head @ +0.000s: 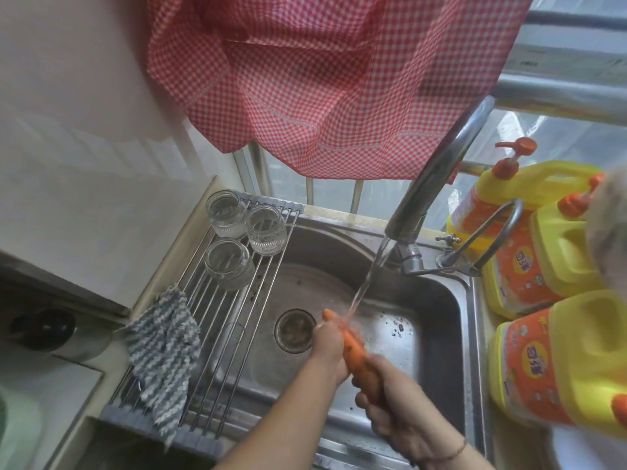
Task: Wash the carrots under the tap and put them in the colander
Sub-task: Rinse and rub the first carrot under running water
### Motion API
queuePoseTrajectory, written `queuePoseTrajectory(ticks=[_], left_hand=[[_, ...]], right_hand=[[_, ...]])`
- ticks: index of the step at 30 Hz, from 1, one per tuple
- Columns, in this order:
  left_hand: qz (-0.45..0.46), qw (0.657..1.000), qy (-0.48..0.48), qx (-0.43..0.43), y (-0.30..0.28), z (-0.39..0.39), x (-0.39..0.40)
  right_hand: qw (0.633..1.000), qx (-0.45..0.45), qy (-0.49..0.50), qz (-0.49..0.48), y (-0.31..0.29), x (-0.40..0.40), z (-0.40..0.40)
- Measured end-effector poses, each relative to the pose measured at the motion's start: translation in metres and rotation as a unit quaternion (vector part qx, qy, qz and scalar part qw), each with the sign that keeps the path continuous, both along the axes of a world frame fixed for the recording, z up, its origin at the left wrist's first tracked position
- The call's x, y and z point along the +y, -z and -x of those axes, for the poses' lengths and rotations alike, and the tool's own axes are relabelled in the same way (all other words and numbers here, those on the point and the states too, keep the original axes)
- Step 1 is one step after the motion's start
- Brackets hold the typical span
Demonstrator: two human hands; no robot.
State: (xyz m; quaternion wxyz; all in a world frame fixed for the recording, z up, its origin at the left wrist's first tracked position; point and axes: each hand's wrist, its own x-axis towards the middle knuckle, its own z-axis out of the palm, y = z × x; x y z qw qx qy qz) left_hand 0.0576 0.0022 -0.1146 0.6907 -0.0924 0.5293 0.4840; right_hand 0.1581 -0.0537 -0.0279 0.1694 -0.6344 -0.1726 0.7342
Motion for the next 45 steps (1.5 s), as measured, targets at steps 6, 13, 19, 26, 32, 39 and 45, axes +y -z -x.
queuePoseTrajectory(ticks=[6,13,19,26,32,39,45], left_hand=[[0.090,0.993,0.078,0.024,-0.007,0.019,0.014],[0.021,0.998,-0.002,-0.065,-0.007,0.019,0.012],[-0.043,0.994,-0.078,-0.068,-0.008,0.005,-0.003],[0.046,0.999,0.012,0.005,-0.015,0.023,0.018],[0.076,0.997,0.007,0.000,-0.016,0.037,0.021],[-0.057,0.992,-0.078,-0.078,-0.017,0.046,0.018],[-0.089,0.987,-0.028,-0.134,-0.012,0.049,0.005]], right_hand=[[0.927,-0.237,-0.209,-0.204,0.005,-0.020,0.006],[0.917,-0.245,-0.222,-0.223,0.004,-0.009,-0.007],[1.000,0.018,-0.003,0.021,-0.002,0.007,-0.011],[0.915,-0.242,-0.220,-0.237,-0.001,-0.014,0.000],[0.755,-0.396,-0.402,-0.334,-0.006,-0.019,-0.008],[0.708,-0.443,-0.409,-0.368,-0.007,-0.017,-0.028],[0.720,-0.443,-0.379,-0.376,-0.005,-0.028,-0.042]])
